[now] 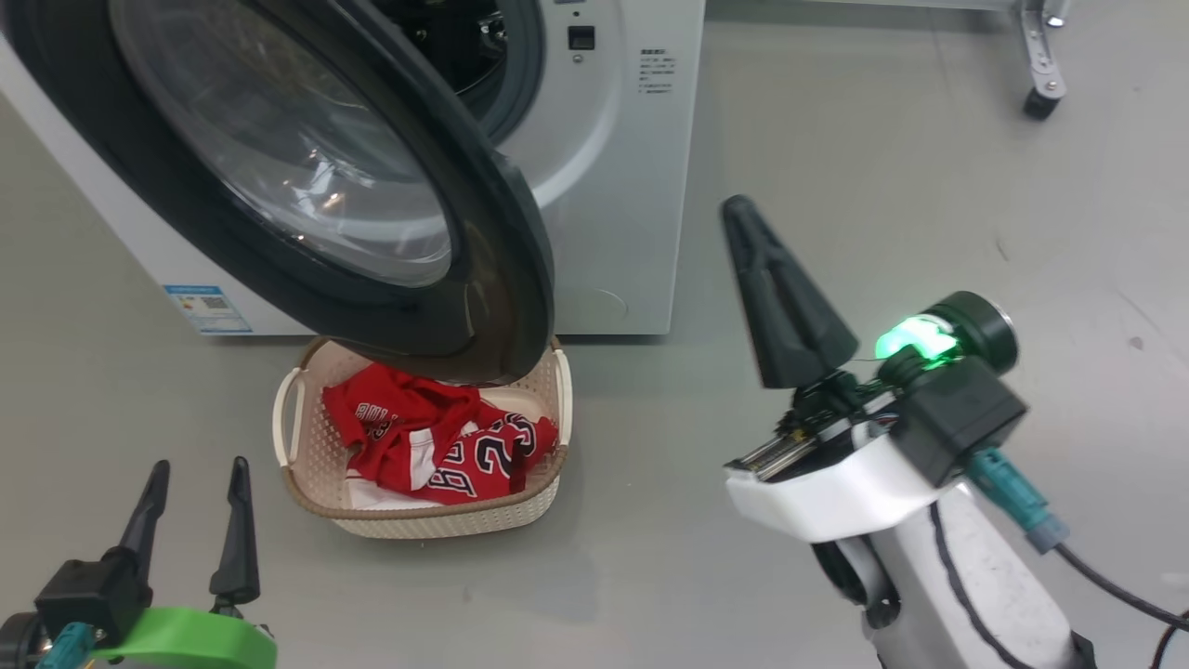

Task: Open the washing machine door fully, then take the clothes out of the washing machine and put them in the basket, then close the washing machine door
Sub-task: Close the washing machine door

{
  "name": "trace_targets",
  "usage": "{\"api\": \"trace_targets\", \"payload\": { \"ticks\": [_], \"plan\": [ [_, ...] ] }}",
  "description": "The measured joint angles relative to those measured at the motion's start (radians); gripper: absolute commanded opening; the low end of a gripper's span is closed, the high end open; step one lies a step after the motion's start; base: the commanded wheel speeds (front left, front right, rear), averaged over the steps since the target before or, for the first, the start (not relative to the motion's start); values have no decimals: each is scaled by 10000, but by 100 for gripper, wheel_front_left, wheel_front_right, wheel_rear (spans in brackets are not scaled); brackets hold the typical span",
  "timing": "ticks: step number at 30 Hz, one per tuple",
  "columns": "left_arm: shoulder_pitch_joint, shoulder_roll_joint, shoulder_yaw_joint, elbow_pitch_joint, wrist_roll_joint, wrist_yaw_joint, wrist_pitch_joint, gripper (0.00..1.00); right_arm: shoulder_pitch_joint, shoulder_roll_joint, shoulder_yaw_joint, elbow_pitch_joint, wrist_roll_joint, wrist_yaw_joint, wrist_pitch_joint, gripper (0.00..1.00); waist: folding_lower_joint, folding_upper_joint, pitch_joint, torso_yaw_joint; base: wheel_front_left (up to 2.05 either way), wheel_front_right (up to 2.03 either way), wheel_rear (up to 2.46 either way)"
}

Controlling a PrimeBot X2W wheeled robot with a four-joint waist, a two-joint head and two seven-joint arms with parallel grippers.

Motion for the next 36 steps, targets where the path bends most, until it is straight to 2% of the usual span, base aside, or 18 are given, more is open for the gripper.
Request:
{"api": "trace_targets", "payload": {
  "ticks": [4,9,16,22,29,36],
  "plan": [
    [-13,-73,-291,-2,-2,0,0,100,-344,-21,926,121,-165,107,-6,0,0,0,95,327,0,0,0],
    [-43,-150,-660,0,-38,-2,0,100,-612,-33,1918,861,-259,184,-6,0,0,0,250,837,0,0,0],
    [-121,-217,-976,-6,-280,-2,0,100,-950,-38,2523,2472,-435,265,2,0,0,0,548,1677,0,0,0],
    [-300,-284,-1256,-15,-477,-2,0,100,-1487,-48,2328,3781,-439,267,199,0,0,0,920,2387,0,0,0],
    [-586,-374,-1653,-71,-779,-4,0,100,-2775,-61,1526,5110,-454,244,391,0,0,0,1708,3038,0,0,0],
    [-983,-399,-2002,-176,-895,-4,-2,100,-3594,-111,769,5862,-445,-151,351,0,0,0,2423,3390,0,0,0]
  ]
}}
